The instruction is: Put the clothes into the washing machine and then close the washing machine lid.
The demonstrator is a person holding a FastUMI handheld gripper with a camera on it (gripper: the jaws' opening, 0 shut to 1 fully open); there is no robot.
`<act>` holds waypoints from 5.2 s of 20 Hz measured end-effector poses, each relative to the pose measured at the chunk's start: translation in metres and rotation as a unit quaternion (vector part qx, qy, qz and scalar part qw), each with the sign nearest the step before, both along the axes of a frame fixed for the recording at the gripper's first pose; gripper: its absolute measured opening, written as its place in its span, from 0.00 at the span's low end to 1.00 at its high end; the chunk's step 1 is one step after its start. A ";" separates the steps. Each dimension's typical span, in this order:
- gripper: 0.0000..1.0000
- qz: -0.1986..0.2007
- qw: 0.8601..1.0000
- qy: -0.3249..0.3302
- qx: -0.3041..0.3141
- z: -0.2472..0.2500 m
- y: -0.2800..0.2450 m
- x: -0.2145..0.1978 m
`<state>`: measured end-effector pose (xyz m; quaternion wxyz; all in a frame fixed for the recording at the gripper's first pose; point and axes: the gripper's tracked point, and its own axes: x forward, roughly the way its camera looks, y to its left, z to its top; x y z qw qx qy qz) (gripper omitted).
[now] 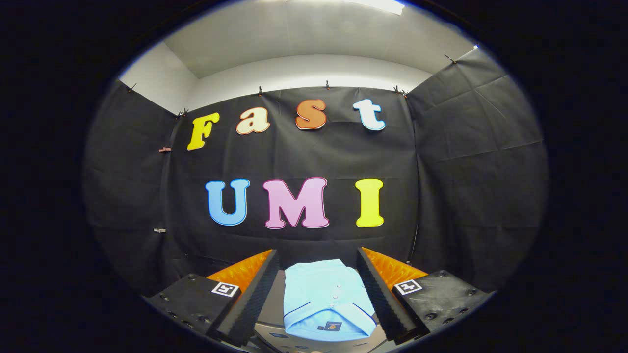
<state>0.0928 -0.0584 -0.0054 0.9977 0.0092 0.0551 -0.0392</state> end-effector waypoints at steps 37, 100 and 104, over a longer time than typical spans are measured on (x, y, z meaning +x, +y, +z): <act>0.99 -0.048 0.921 0.380 0.072 -0.270 -0.063 0.156; 0.16 0.203 0.964 0.167 0.046 -0.123 0.310 0.201; 0.16 0.207 0.957 0.194 0.058 -0.165 0.341 0.205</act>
